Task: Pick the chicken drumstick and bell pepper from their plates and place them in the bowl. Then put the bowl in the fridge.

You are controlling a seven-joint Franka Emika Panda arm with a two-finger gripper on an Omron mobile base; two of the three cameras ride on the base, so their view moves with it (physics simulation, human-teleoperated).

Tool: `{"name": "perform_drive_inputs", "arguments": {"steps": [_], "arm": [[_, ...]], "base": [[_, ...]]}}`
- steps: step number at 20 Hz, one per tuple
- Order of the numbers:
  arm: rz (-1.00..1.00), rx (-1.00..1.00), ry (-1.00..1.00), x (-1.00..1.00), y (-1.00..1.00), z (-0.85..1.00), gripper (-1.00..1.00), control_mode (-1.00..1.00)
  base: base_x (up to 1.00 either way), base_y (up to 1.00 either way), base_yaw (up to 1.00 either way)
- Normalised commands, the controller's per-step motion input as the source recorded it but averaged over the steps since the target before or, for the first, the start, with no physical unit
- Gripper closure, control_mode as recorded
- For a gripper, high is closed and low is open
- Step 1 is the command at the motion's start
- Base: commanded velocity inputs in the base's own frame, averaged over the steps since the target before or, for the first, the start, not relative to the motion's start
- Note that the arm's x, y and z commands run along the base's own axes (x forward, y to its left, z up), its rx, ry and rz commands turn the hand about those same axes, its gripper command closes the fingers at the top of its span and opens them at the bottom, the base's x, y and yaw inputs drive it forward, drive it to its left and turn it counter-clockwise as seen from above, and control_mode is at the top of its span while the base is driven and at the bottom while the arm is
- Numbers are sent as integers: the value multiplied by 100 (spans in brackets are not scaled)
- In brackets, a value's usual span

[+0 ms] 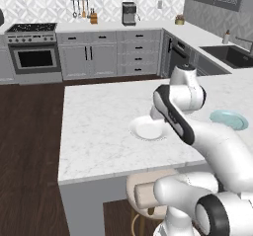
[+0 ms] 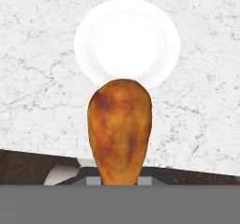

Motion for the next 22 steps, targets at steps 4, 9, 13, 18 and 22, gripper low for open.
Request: {"name": "perform_drive_inputs", "arguments": {"steps": [4, 9, 13, 18, 22], "arm": [[-16, 5, 0, -100, 0, 100, 100, -100], [-5, -1, 0, -100, 0, 59, 100, -100], [0, -1, -6, -93, 0, -5, 100, -100], [1, 0, 0, 0, 2, 0, 100, -100], [0, 0, 0, 0, 0, 0, 100, -100]], "base": [[0, 0, 0], [0, 0, 0], [0, 0, 0], [0, 0, 0], [0, 0, 0]]}}
